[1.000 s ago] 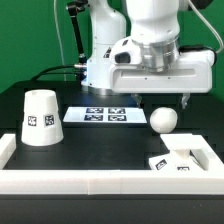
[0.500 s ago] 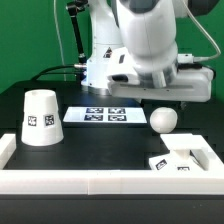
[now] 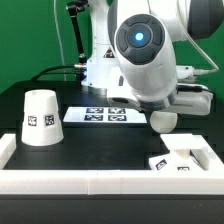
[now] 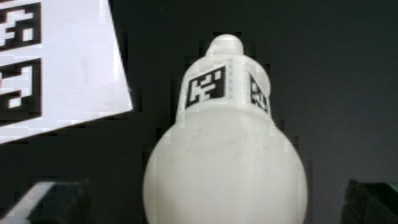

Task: Assemble lamp

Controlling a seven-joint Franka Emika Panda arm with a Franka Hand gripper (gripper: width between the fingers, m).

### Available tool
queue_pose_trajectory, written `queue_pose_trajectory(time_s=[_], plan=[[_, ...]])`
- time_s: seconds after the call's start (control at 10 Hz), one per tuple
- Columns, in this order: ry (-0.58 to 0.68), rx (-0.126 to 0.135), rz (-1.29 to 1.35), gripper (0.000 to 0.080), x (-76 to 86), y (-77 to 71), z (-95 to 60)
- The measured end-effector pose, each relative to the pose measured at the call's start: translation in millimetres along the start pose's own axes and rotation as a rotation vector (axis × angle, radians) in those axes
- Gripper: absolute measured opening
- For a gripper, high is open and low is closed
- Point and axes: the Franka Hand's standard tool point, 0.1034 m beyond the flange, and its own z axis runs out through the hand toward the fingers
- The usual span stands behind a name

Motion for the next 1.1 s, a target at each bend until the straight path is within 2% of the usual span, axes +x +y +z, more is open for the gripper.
queue_pose_trajectory(time_s=[0.6,1.1], plan=[[-0.014,-0.019,0.002,0.0699,7.6,-1.8,26.7],[-0.028,-0.024,0.004,0.0684,9.0,-1.2,33.8]])
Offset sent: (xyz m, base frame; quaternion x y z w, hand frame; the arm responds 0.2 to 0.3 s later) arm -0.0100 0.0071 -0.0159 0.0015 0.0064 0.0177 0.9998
